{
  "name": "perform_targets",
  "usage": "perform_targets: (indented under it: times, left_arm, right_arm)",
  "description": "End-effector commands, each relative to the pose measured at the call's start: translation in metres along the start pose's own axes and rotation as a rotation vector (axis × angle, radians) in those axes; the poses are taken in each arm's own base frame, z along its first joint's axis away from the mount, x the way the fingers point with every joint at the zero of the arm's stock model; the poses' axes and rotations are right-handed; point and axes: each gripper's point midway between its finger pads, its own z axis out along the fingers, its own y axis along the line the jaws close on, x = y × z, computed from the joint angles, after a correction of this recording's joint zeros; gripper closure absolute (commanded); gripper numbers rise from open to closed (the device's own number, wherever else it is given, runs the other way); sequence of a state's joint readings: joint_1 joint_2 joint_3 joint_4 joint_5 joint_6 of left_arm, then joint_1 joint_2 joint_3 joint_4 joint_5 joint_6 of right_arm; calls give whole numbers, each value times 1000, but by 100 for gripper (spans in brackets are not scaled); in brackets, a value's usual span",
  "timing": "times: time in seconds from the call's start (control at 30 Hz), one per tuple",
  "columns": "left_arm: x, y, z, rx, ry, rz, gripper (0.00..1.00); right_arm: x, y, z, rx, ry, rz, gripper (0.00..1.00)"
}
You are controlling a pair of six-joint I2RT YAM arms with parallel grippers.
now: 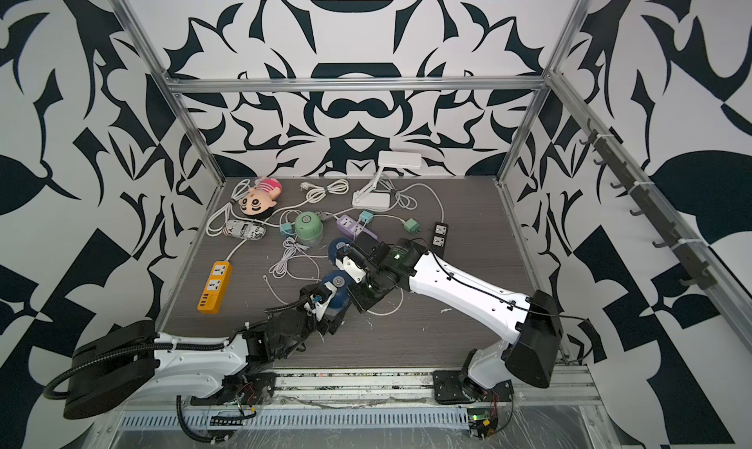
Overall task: Charge the cordless meat grinders
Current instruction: Insert the charging cable into the cordless meat grinder.
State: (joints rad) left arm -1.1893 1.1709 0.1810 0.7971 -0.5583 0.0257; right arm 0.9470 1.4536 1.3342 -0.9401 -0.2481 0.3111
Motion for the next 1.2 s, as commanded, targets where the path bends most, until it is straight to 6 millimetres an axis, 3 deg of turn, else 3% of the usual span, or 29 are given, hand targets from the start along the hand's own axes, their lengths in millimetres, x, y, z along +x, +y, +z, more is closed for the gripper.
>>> perform_targets:
  times: [0.0,0.37,0.63,0.8,0.97,1.17]
  left_arm:
    - [-25,-19,0,97,-65,17,47]
    - [-18,-36,-2,178,-19,50,50]
    - [-14,-40,-6,191,-12,50,52]
    - [-12,-32,-4,144,-14,26,48]
    - [-7,-23,0,81,-14,-11,30]
    - [9,-25,12,49,-8,-59,31]
  right_arm:
    - [-42,20,-16,-86,-168,-26,100]
    - [-70,36,-22,-116,-186,-89,100]
    - [-80,38,-13,-123,-176,-91,100]
    - [-70,33,-12,-111,-153,-87,100]
    - [-44,17,-1,-61,-89,-68,100]
    - [-23,10,9,-56,-50,-42,100]
